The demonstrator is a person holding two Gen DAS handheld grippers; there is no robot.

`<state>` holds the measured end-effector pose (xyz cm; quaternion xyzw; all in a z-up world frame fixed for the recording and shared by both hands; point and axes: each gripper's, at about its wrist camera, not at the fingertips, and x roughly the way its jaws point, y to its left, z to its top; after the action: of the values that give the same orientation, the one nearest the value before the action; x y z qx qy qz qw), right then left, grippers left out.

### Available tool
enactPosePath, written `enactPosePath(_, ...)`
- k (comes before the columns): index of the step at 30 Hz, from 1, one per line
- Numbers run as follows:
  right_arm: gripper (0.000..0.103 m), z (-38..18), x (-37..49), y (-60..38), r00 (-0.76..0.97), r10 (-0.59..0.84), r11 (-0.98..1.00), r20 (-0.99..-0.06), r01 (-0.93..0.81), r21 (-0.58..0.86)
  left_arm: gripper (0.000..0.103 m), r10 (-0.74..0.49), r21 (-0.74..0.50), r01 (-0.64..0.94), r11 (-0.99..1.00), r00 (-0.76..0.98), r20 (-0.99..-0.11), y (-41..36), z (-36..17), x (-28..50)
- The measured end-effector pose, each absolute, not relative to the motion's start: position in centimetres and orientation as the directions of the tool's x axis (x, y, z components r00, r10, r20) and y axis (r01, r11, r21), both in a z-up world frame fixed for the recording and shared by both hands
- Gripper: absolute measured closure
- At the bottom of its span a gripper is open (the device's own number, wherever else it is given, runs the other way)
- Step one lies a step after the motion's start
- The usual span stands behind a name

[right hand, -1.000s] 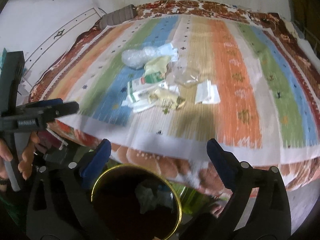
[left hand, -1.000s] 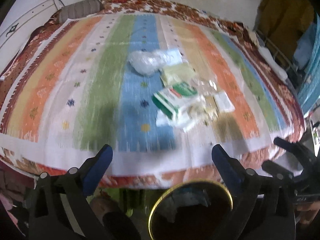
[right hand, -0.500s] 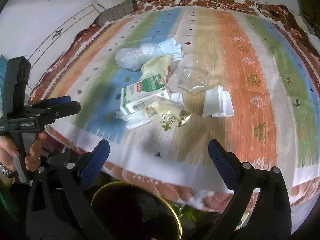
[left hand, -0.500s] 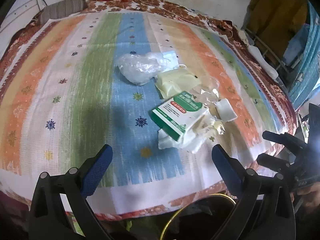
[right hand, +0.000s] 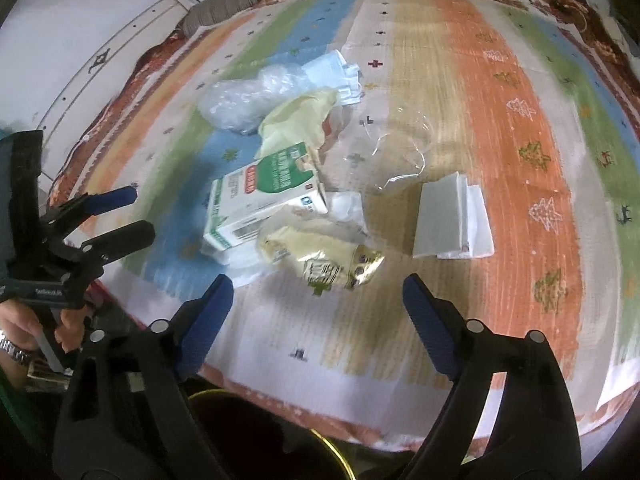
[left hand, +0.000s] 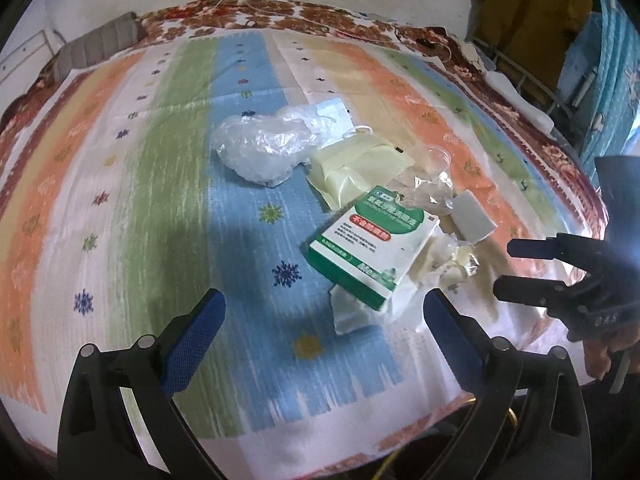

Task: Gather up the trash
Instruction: 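Move both open tools back over the remaining trash on the sheet, then grasp the crumpled clear-gold wrapper with right tool while left tool grasps eye-drops packet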

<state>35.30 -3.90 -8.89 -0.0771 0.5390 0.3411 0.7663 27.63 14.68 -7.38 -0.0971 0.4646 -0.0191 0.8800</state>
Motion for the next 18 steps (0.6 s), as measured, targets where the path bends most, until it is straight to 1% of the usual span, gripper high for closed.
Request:
enactPosePath(2, 0.025, -9.4, 35.8, -3.6, 0.181, 0.434, 0.760, -0.883, -0.599, 0.251, 0.006, -0.121, -0.179, -0.046, 0.983, 0.569, -0.813, 14.7, -7.6, 28.1)
enactPosePath(3, 0.030, -9.6, 36.1, -3.4, 0.176, 0.425, 0.761, -0.888, -0.601, 0.245, 0.006, -0.121, -0.176, -0.042, 0.983, 0.569, -0.813, 14.7, -7.8, 28.3)
enactPosePath(4, 0.033, -9.9, 36.4, -3.3, 0.173, 0.421, 0.762, -0.891, -0.600, 0.243, 0.006, -0.126, -0.177, -0.036, 0.983, 0.568, -0.813, 14.8, -7.9, 28.5)
enactPosePath(6, 0.033, -10.1, 37.0, -3.3, 0.170, 0.421, 0.767, -0.891, -0.591, 0.250, 0.006, -0.142, -0.181, -0.015, 0.983, 0.557, -0.818, 14.7, -8.4, 29.1)
enactPosePath(10, 0.044, -11.2, 38.3, -3.2, 0.145, 0.417, 0.774, -0.897, -0.574, 0.267, 0.006, -0.202, -0.204, 0.052, 0.978, 0.505, -0.839, 14.0, -9.8, 30.3)
enactPosePath(15, 0.055, -11.9, 38.9, -3.3, 0.112, 0.429, 0.772, -0.896, -0.561, 0.299, 0.006, -0.183, -0.185, 0.048, 0.982, 0.509, -0.841, 13.8, -11.0, 31.7)
enactPosePath(18, 0.063, -12.2, 39.2, -3.4, 0.095, 0.430, 0.773, -0.898, -0.552, 0.311, 0.006, -0.205, -0.198, 0.070, 0.978, 0.525, -0.826, 13.3, -10.9, 32.4)
